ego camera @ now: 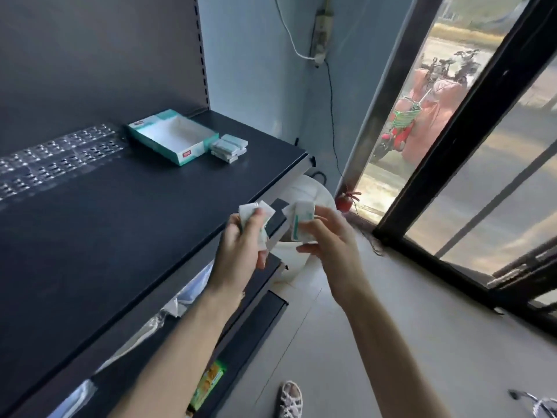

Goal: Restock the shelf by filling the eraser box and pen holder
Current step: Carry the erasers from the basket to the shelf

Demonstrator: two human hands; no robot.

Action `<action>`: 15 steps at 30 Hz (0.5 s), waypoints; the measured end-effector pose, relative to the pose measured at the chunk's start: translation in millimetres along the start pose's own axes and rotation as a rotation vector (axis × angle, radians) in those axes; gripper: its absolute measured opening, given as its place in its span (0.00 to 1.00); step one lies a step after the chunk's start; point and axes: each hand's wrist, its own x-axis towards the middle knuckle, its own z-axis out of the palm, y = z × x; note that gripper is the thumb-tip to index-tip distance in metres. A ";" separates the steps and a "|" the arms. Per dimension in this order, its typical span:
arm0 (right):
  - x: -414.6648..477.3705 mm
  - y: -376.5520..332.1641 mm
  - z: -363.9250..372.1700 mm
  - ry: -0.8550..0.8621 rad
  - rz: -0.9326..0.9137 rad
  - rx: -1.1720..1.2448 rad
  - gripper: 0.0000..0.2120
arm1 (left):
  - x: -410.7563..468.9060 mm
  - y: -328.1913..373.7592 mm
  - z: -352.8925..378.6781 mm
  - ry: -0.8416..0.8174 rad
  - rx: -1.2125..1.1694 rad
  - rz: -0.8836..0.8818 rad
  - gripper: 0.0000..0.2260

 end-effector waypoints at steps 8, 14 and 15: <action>125.6 -1.0 2.2 -0.261 0.039 -0.073 0.11 | 81.8 8.7 19.7 0.356 -0.056 -0.048 0.10; 200.4 7.0 19.6 -0.369 0.030 -0.108 0.11 | 139.0 16.2 16.8 0.633 0.102 0.024 0.08; 212.6 7.6 23.5 -0.379 0.017 -0.116 0.11 | 148.8 17.2 14.5 0.675 0.161 0.057 0.09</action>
